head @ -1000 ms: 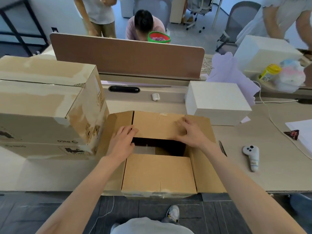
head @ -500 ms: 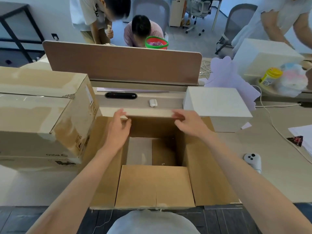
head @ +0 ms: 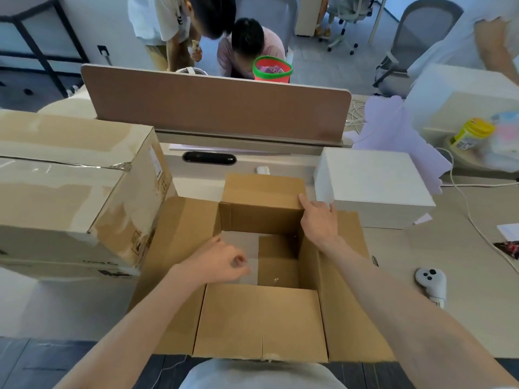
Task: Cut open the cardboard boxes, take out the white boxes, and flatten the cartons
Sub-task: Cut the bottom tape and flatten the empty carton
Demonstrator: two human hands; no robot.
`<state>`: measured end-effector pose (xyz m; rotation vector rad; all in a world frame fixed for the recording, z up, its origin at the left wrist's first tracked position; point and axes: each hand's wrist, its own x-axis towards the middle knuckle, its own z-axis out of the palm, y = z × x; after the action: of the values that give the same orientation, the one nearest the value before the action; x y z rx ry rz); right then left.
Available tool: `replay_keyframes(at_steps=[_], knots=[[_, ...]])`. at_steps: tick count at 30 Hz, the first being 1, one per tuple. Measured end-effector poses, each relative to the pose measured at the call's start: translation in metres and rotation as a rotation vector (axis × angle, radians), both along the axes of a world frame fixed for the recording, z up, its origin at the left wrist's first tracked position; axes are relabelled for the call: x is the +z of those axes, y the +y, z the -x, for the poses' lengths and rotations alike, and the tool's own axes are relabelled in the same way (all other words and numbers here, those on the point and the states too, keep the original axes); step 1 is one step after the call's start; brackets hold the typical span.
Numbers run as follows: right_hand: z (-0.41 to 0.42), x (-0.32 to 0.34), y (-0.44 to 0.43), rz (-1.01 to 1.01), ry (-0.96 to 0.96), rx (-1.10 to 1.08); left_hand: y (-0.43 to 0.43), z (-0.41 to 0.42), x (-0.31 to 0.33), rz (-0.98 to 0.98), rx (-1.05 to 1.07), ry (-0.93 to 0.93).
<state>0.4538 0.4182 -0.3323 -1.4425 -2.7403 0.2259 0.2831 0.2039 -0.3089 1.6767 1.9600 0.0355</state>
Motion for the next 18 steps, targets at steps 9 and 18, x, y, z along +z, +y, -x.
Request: replay_keyframes(at_steps=[9, 18], knots=[[-0.004, 0.026, -0.024, 0.016, -0.042, 0.043, -0.011, -0.012, 0.003, 0.118, -0.089, -0.287], [-0.049, 0.059, -0.141, 0.296, 0.199, 0.06, -0.022, -0.013, 0.004, -0.123, -0.092, -0.325]])
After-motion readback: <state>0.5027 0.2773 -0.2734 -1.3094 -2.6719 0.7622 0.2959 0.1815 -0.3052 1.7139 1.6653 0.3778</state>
